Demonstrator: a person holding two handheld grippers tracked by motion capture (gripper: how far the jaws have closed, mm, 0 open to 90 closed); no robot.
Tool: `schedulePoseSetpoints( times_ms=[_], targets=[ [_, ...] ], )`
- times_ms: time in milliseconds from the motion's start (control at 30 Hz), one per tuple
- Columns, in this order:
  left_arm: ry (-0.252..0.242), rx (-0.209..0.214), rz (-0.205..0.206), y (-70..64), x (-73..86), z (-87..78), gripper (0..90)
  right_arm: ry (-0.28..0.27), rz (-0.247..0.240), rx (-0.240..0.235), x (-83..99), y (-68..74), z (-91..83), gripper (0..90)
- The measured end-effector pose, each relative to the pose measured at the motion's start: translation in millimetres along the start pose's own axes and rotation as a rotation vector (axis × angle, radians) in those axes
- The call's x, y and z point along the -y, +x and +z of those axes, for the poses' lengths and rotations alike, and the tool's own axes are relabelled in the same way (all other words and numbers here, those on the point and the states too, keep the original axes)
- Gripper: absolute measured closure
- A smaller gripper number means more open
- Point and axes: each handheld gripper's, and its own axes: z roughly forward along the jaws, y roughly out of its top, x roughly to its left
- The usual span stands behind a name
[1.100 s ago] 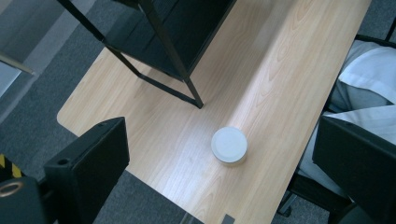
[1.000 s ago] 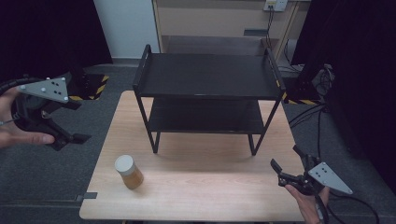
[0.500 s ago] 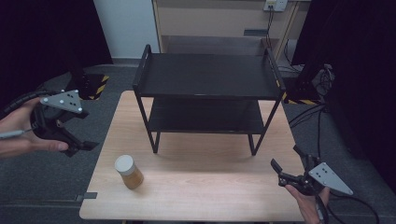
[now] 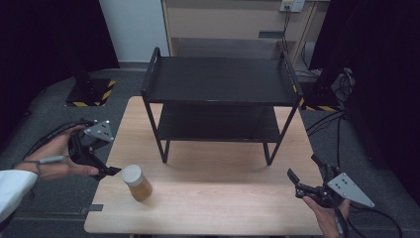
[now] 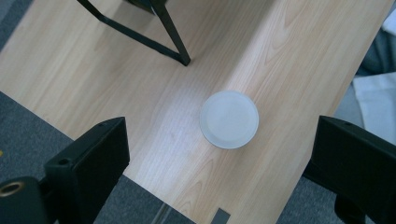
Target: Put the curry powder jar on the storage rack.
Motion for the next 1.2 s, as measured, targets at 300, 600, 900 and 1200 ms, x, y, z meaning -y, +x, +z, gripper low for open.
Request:
schedulePoseSetpoints(
  times_ms=[300,600,900,1200],
  targets=[
    [0.061,0.048,0.015,1.8,-4.9,55.4,5.0,0.0,-0.002,0.0,-0.1,0.0,-0.3,7.9],
    [0.076,0.061,0.023,-1.5,1.3,91.9,7.9,-0.001,-0.002,0.0,-0.2,0.2,-0.8,8.3],
    [0.084,0.085,0.021,1.8,5.0,109.8,16.2,-0.001,-0.003,0.003,-0.1,0.4,-1.1,8.5],
    [0.099,0.079,0.022,3.8,4.7,112.4,32.1,0.0,-0.004,0.005,0.0,0.5,-1.1,8.5]
  ],
)
